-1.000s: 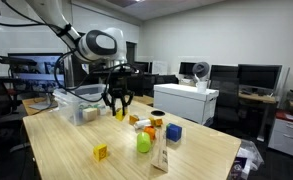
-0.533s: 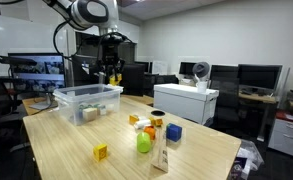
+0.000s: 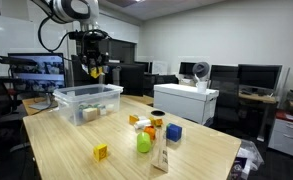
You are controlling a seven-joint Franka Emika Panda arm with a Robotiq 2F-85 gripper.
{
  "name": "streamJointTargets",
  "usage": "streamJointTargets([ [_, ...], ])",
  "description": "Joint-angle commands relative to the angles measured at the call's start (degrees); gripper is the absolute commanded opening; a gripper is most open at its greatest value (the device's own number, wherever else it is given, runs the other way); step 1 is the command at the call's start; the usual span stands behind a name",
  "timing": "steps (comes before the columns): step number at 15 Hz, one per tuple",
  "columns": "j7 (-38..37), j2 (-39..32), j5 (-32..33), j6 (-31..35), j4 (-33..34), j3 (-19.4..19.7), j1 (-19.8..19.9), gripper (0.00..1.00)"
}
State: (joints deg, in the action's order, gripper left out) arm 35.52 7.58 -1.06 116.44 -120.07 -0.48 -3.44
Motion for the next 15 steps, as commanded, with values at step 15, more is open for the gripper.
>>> streamJointTargets([
  [15,-10.4,2.3,20.9,-2.2,-11.1,9.9,11.6,1.0],
])
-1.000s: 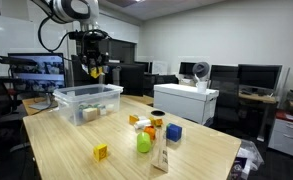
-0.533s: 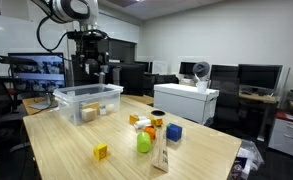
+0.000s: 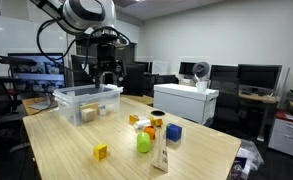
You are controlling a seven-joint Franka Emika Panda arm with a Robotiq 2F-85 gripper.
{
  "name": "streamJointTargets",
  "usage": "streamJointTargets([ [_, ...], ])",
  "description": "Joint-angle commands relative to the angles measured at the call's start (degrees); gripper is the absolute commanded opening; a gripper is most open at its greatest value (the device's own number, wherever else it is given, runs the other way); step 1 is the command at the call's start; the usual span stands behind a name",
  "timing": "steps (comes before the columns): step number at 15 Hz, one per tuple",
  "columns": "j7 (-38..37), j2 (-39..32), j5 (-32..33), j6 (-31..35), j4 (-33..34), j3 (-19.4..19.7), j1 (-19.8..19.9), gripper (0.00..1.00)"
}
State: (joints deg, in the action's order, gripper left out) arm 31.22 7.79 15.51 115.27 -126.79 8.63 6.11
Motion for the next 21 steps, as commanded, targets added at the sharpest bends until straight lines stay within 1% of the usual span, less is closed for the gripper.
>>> streamJointTargets([
  [1,-8.9,2.1,5.0,-1.4,-5.7,1.3,2.8,1.0],
  [5,-22.7,2.6,5.0,-0.4,-13.4,2.0,4.6,1.0],
  [6,-25.4,2.4,4.8,-0.1,-15.2,2.2,4.9,1.0],
  [9,-32.1,-0.1,4.7,3.9,-19.3,3.0,5.8,1.0],
  [11,-34.6,-2.6,5.5,8.2,-20.6,3.5,6.5,1.0],
  [14,-37.2,-8.6,7.0,15.6,-19.9,4.6,7.6,1.0],
  [17,-38.9,-14.6,8.8,22.0,-19.1,5.9,7.9,1.0],
  [19,-39.4,-17.7,9.1,24.7,-18.5,6.4,7.3,1.0],
  [21,-39.1,-20.1,9.1,25.8,-17.4,6.4,6.3,1.0],
])
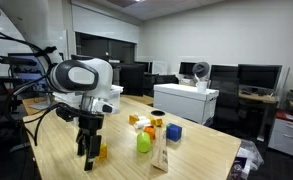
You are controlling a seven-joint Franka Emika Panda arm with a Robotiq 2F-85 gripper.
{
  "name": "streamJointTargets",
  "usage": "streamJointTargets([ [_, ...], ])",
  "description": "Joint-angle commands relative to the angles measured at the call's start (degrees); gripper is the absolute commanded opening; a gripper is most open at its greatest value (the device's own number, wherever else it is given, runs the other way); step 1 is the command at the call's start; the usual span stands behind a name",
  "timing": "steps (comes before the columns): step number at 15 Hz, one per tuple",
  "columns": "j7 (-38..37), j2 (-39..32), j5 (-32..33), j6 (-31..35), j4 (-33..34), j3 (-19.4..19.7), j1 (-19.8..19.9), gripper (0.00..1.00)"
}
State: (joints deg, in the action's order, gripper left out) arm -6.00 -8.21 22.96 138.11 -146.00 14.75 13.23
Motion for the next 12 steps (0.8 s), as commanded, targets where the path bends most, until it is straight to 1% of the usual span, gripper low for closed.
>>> streamJointTargets([
  [1,-1.8,-4.9,1.6,3.3,2.4,0.2,-1.2,1.0],
  [3,-2.0,-5.9,1.0,2.8,4.4,0.0,-2.0,1.0],
  [7,-1.2,-7.6,0.8,4.2,8.7,0.2,-2.8,1.0],
  [8,-1.2,-8.1,0.8,4.4,9.5,0.2,-3.1,0.93],
  [9,-1.1,-8.3,1.1,4.7,9.8,0.3,-3.3,0.73],
  [12,-1.7,-8.1,0.8,4.2,10.0,0.5,-3.8,0.51],
])
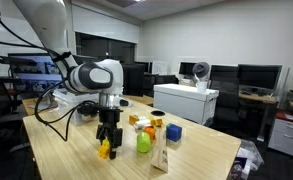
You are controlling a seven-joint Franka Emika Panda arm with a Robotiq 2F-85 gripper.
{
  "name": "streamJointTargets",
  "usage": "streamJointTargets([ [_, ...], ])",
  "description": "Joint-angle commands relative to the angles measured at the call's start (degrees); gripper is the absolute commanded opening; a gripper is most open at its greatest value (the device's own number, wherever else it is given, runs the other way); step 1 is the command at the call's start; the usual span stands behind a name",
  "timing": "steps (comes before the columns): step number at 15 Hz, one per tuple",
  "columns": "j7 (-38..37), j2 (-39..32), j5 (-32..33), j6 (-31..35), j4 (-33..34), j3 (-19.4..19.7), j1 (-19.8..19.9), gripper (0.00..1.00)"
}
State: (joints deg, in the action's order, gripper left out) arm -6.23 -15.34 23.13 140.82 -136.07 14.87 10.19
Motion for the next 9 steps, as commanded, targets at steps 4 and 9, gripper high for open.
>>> streamJointTargets([
  [4,-2.5,1.3,-0.6,-0.1,-0.2,0.5,-1.1,0.21],
  [9,-1.5,11.6,-10.4,-3.3,0.2,-4.0,-3.0,0.16],
])
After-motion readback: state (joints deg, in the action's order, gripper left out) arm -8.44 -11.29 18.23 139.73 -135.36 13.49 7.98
